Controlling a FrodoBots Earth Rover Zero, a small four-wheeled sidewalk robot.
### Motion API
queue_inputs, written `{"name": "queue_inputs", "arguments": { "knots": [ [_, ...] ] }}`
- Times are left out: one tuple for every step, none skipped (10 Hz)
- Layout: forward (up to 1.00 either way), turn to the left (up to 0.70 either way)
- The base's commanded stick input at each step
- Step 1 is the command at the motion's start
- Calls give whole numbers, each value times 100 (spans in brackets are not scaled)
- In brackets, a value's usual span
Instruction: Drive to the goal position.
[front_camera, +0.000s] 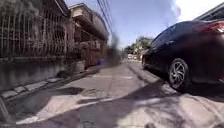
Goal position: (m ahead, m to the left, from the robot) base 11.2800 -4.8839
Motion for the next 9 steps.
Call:
{"name": "queue_inputs", "arguments": {
  "knots": [
    [95, 0],
    [95, -24],
    [95, -31],
    [95, -16],
    [95, 0],
    [95, 0],
    [95, 0],
    [95, 0],
    [95, 0]
  ]
}}
